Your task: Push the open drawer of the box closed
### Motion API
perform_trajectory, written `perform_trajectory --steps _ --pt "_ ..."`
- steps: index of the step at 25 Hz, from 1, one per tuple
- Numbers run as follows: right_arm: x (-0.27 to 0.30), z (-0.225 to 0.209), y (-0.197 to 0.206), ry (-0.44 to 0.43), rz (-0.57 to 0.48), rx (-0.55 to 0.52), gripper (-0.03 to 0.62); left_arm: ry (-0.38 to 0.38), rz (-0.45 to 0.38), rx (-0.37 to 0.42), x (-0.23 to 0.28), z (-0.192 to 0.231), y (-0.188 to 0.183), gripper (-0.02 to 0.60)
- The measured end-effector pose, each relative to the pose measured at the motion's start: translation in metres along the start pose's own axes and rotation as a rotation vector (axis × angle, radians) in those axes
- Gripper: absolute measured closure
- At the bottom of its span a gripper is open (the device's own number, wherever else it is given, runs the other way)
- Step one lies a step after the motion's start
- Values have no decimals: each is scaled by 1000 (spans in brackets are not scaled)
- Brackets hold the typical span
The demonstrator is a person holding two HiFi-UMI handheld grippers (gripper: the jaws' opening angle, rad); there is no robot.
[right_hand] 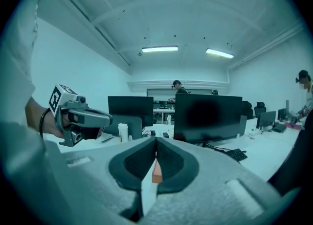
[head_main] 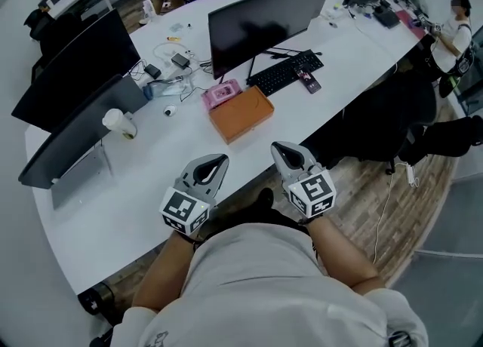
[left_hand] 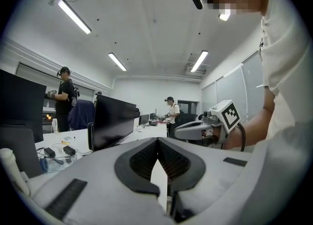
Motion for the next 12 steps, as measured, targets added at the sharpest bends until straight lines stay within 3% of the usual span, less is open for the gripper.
perform_trajectory --steps 12 --pt "-53 27 -30 -3 -24 -49 589 7 -62 -46 -38 -28 -34 583"
Point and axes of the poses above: the fingertips, and each gripper's own axes: x forward along the fingers, z to its left, y out of its underside, the point moved 5 cm from there along -x, backward along the fingers, and after that the axes turned 4 degrees about -y, right-handed, at the moved point
